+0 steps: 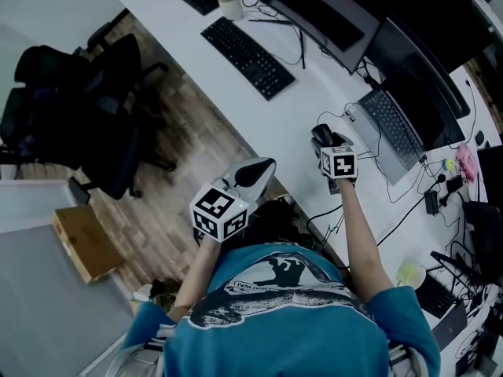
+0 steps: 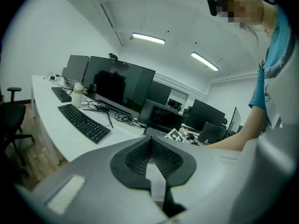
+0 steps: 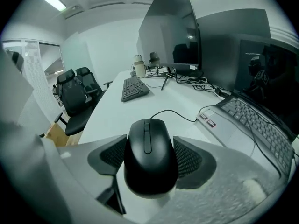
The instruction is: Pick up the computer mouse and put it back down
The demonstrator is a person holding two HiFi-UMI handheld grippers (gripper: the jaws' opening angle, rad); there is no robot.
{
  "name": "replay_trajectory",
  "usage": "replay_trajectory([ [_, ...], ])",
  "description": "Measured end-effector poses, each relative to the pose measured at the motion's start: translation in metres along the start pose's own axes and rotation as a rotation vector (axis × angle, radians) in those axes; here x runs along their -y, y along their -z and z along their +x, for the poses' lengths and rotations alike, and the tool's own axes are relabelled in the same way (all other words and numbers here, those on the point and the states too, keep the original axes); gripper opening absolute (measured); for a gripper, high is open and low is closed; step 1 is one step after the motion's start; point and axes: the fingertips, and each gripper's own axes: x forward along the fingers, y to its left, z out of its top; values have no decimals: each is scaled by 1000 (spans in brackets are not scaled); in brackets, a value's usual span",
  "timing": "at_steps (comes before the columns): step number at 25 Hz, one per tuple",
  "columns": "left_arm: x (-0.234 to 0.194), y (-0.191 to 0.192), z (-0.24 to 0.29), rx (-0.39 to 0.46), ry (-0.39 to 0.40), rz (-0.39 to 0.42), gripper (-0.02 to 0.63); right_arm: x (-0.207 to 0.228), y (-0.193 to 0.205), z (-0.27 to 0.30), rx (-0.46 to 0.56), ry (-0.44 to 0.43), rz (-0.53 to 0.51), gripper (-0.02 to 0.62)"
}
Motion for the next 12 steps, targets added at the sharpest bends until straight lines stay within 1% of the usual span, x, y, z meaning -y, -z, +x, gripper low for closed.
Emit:
replay_trajectory([
  [4,-10,1,-10,2,-37,-5,12,3,15,10,-33,20,24,308],
  [6,-13,1,-13,1,-45,-6,12,3,17,12,-37,30,9,308],
  [9,-18,1,-15,-2,-46,-4,11,3,17,13,-39,57,-18,310],
  [12,-19,0,-14,-7,-34,4,12,7,19,14,-34,96,-1,311],
])
